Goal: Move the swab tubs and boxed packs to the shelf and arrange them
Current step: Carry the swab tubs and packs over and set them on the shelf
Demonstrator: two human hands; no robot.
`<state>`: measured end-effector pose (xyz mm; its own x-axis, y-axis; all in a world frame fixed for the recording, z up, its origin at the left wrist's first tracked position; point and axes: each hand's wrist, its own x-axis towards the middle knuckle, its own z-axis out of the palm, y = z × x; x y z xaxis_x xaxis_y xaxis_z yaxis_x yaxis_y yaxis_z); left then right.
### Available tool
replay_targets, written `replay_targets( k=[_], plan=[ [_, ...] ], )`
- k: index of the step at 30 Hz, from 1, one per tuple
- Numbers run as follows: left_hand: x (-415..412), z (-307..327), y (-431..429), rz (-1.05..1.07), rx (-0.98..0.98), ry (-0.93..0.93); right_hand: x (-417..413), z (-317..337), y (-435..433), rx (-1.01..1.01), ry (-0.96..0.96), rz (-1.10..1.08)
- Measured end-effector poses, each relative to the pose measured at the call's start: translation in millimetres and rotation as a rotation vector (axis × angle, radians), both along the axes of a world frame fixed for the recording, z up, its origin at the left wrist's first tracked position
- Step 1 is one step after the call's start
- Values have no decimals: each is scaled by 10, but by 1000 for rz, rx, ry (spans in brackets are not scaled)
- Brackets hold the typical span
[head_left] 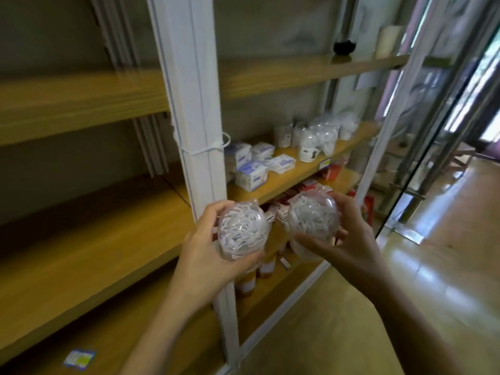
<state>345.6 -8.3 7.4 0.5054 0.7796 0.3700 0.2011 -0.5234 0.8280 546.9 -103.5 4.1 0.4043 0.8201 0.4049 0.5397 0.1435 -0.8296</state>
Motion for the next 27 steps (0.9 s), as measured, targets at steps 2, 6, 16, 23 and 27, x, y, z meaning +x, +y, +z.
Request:
replay_targets(
  k=[2, 6, 16, 23, 27],
  plan=[
    [328, 11, 40, -27, -8, -4, 261, 7, -18, 5, 13, -56],
    [947, -4, 195, -53, -58, -7, 775, -9, -4, -17, 27, -159],
    [2471, -199, 965, 11, 29, 21, 2153, -105, 626, -114, -53, -291],
    [3340, -382, 1470, 43, 48, 66, 2909, -227, 1140, -151, -69, -251],
    [3639, -475, 1649, 94, 45, 94, 3263, -253, 1383, -154, -22, -203]
  ],
)
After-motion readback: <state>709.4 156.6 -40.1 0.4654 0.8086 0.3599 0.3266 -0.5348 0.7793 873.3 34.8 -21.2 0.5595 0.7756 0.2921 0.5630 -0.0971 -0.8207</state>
